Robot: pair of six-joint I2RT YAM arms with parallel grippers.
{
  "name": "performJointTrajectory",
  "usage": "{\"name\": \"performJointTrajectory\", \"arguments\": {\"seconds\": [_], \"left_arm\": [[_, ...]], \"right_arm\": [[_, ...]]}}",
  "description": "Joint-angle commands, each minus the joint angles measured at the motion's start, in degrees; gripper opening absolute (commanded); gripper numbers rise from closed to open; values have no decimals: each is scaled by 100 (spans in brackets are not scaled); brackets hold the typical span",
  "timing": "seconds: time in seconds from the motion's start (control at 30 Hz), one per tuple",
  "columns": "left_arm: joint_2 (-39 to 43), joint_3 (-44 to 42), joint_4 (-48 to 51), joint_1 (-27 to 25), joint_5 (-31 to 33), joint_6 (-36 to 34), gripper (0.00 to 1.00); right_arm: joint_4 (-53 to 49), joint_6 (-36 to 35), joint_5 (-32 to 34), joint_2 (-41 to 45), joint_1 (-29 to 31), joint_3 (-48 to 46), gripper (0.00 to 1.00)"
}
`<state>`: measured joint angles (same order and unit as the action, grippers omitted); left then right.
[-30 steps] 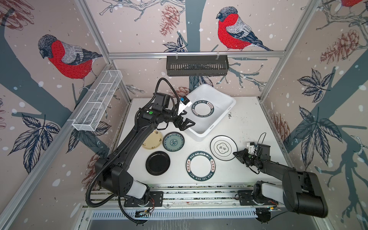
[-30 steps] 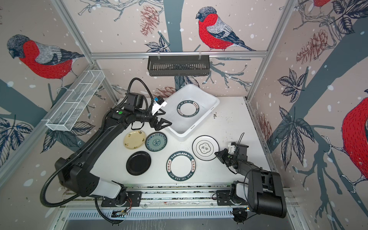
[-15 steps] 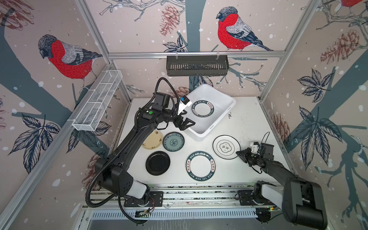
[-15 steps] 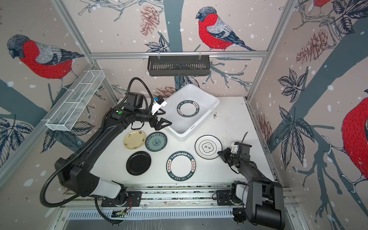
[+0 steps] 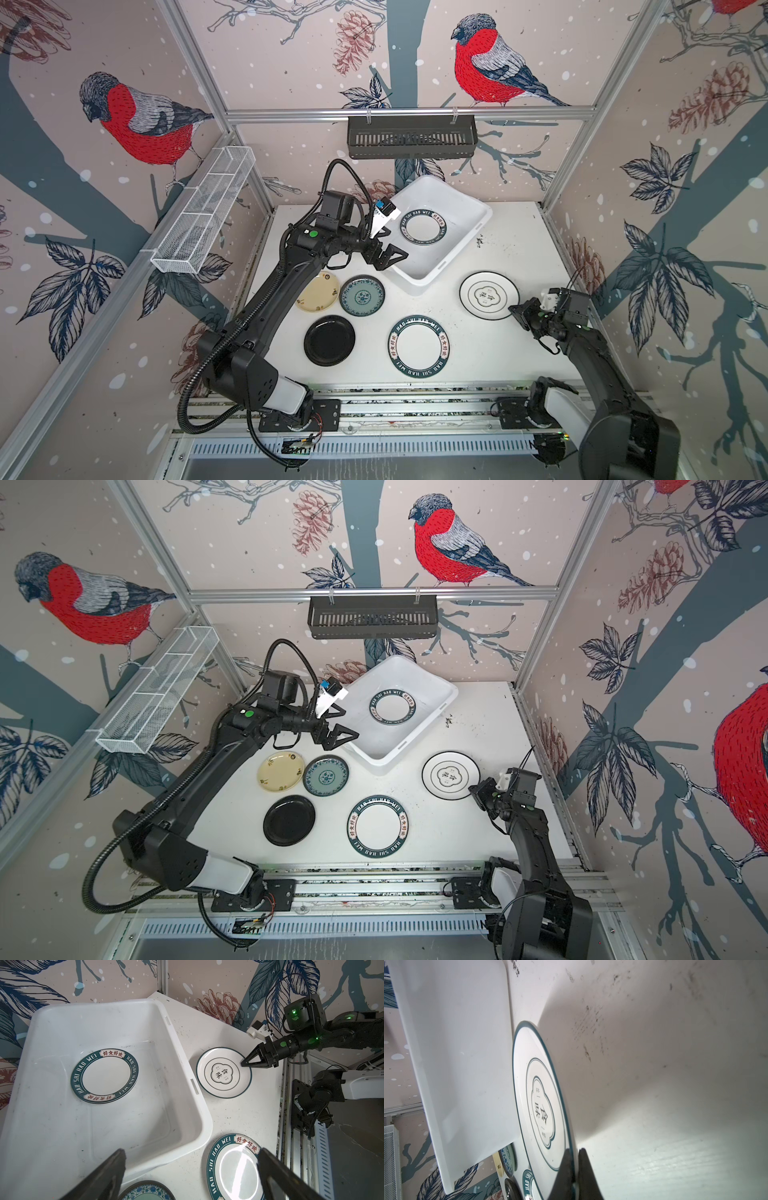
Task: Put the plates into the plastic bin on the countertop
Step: 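Lift the cloud-centre plate with the right gripper toward the bin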
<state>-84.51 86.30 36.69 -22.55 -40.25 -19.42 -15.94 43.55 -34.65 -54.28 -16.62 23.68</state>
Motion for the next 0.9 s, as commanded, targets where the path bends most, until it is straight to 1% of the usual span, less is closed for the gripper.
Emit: {"name": "performJointTrajectory", "arguments": {"seconds": [0.0, 0.13, 0.2, 0.43, 0.57, 0.73, 0.87], "left_arm": [[49, 24, 14, -11, -41, -9, 98], [-7, 44, -1, -6, 76, 111, 98], [-30, 92, 39, -4, 66, 114, 98], [27, 85, -17, -4, 63, 156, 98], [33, 51, -82, -8, 66, 238, 98], [49, 56, -109, -4, 65, 254, 98], [49, 65, -110, -5, 57, 246, 98]], "right_arm": [[-334, -57, 74, 144, -49, 244, 2], [-412, 110, 294, 607, -60, 407, 2], [-384, 211, 282, 775, -69, 467, 2], [-536, 353, 82, 839, -70, 1042, 2], [-339, 544, -181, 700, -49, 1354, 2], [-348, 533, -179, 346, 98, 2029, 2], [-366, 455, -22, -99, 368, 2711, 3]]}}
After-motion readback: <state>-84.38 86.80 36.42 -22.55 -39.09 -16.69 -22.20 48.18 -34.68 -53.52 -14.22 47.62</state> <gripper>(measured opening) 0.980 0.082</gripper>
